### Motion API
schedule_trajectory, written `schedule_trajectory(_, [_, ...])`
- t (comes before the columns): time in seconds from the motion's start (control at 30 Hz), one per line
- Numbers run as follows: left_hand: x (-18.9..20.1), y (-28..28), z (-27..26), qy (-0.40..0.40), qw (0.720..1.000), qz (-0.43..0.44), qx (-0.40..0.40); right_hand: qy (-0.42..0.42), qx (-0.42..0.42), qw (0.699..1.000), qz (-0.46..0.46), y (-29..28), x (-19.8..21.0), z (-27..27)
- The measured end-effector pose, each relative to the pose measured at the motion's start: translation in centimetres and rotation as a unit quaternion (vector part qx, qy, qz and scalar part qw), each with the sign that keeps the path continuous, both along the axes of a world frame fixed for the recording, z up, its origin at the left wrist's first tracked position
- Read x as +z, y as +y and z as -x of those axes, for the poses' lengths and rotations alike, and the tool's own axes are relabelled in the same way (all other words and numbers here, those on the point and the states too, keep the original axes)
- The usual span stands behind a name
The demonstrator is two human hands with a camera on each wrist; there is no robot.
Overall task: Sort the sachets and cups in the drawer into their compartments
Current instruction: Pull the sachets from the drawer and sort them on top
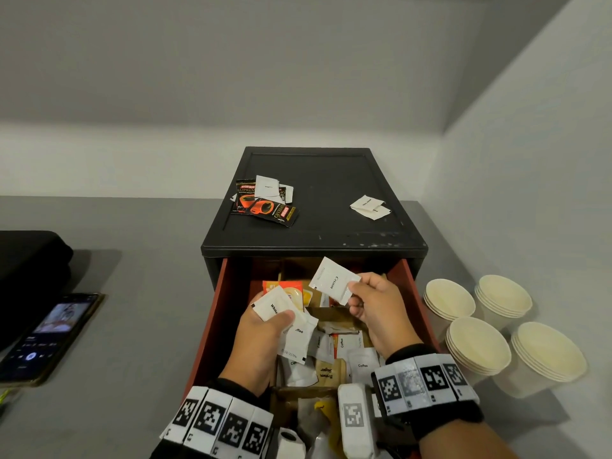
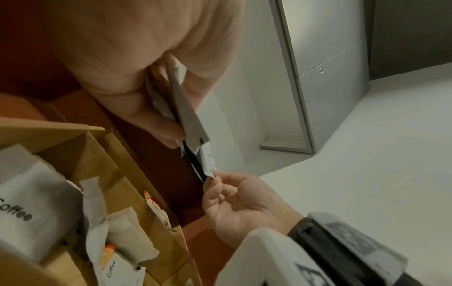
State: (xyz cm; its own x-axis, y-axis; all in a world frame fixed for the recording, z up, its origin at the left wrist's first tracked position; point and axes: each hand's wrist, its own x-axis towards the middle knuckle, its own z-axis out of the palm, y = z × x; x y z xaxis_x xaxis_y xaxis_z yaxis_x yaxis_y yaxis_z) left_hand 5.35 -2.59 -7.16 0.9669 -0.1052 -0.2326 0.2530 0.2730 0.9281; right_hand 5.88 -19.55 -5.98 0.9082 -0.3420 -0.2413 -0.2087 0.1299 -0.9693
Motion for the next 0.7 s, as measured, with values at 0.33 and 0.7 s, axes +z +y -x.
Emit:
schedule_trajectory(0.33, [-0.4,0.0,-0.2,-0.002,1.000,-0.001,0.007,0.000,-0.017,1.000,0.010,-0.6,0.1,-0.1])
schedule_trajectory(0.7, [-0.5,0.0,-0.1,-0.020,0.999,-0.015,-0.026,0.081,-0.009,0.987,0.138,0.2,-1.2,-0.7])
